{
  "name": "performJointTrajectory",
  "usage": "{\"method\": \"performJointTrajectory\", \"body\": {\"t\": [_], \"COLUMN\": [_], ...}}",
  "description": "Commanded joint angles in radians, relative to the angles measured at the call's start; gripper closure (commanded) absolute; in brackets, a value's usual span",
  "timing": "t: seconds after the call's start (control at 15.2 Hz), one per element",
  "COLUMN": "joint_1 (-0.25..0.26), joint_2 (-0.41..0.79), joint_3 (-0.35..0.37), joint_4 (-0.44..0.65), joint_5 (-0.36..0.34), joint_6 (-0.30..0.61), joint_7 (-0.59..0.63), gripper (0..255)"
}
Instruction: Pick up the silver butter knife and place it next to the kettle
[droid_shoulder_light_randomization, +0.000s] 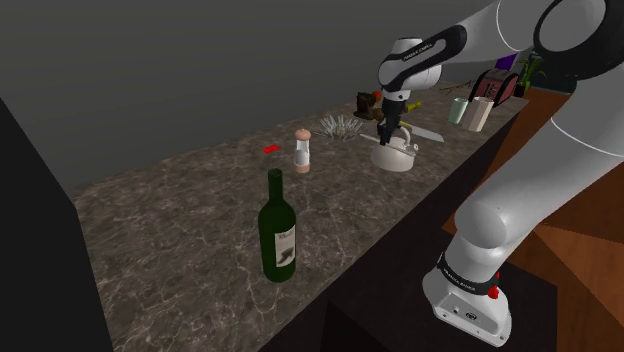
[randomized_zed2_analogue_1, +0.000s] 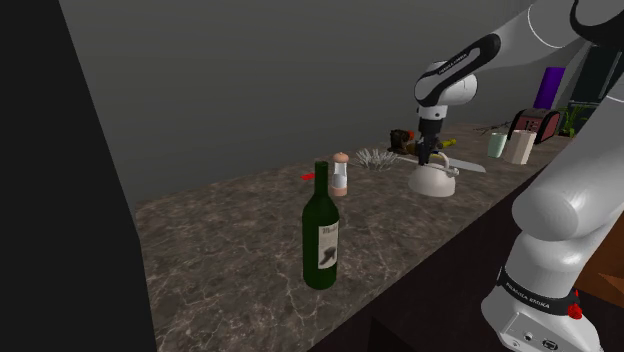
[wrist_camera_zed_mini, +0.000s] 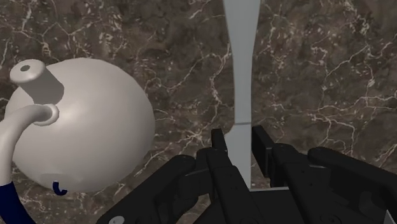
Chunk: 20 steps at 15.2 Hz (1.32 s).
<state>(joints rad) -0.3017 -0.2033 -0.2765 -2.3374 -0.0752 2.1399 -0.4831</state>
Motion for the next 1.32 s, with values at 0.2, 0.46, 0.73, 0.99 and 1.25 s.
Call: {"method": "performJointTrajectory", "body": {"t": [0.2,0.46,0.73,0.99,1.25], "joint_1": [0.001,0.002,0.003,0.004,0.005], "joint_2": [0.036,0.068,0.103,0.143,0.187], "joint_3": [-0.005,-0.008,-0.012,-0.014,-0.015], "joint_4": [-0.038,-0.064,-0.087,-0.107,-0.122], "joint_5": [0.007,0.015,0.025,0.038,0.055], "joint_6": [0.073,0.131,0.188,0.246,0.304], "joint_7": [-0.005,-0.011,-0.019,-0.028,-0.041], "gripper": [255,255,255,255,255]}}
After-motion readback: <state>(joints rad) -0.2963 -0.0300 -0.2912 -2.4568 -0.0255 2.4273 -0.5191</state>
